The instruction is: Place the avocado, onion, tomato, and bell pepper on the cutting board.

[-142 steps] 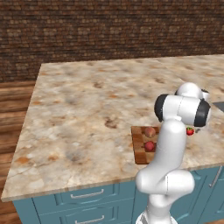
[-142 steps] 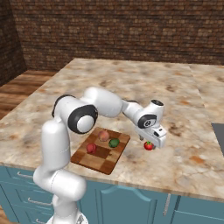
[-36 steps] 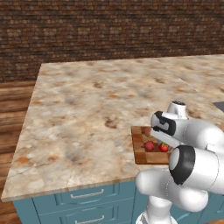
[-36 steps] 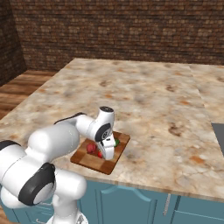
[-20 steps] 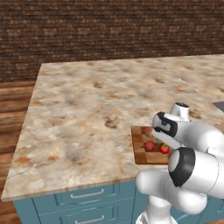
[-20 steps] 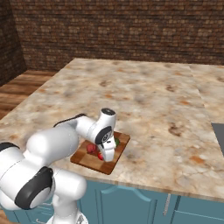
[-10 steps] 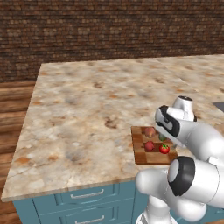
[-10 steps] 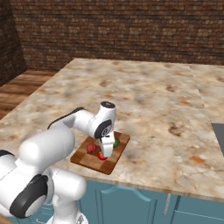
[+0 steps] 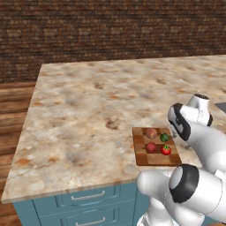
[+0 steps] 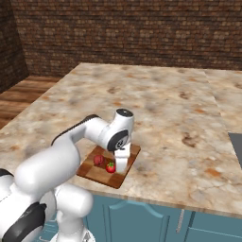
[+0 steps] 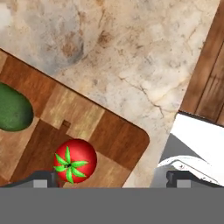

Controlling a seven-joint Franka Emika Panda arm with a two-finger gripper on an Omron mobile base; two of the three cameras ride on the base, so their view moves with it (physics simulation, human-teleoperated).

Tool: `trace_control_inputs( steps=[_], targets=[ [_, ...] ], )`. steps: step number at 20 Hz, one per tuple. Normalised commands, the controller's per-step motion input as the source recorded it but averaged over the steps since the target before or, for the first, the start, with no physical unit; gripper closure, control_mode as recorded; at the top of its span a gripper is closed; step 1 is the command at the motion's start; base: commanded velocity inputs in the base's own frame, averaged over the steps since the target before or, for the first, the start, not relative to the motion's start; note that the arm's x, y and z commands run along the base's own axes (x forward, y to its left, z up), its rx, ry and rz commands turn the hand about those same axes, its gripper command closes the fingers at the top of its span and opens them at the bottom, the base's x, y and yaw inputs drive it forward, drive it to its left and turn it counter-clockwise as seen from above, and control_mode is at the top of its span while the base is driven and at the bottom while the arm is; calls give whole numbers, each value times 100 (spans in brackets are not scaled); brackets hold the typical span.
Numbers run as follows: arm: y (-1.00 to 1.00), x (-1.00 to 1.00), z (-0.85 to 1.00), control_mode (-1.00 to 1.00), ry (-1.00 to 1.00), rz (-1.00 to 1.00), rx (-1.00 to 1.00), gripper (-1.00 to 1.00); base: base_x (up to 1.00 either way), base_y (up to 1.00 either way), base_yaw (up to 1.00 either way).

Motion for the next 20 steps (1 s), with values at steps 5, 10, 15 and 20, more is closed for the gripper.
trace_control_inputs(
  steps=[5,10,15,20],
  targets=[
    [-34,-49,11,-100,0,-18,0,-100,0,0,0],
    [-23,-61,5,-100,-1,-20,0,-100,0,0,0],
    [-5,-55,0,-100,-1,-18,-1,-100,0,0,0],
    [-3,-46,0,-100,0,-14,0,-100,0,0,0]
  ],
)
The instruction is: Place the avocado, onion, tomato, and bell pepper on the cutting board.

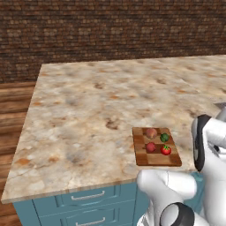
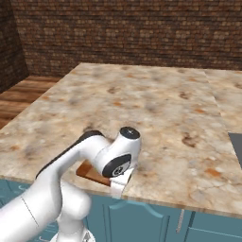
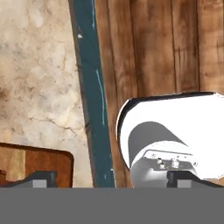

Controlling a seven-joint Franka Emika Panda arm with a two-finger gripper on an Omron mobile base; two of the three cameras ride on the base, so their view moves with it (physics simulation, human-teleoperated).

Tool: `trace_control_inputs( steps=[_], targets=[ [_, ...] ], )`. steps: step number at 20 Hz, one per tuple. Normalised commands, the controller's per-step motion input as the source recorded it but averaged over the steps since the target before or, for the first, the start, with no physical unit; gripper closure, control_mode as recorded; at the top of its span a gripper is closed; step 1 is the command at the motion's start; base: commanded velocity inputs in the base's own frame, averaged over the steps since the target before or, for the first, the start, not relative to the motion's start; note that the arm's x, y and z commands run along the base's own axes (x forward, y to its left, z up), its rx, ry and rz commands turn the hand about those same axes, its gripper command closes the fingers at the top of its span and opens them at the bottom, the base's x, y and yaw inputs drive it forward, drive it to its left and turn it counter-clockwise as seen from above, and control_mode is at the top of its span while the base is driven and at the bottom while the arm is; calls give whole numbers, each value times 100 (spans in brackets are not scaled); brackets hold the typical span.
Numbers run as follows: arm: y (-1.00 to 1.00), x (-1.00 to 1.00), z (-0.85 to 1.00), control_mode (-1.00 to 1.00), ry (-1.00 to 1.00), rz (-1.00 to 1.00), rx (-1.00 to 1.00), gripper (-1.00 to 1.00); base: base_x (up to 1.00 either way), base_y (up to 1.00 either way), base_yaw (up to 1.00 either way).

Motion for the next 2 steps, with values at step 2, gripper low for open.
trace_control_inputs(
  steps=[2],
  targets=[
    [0,-33,-1,-100,0,-10,0,-100,0,0,0]
  ],
)
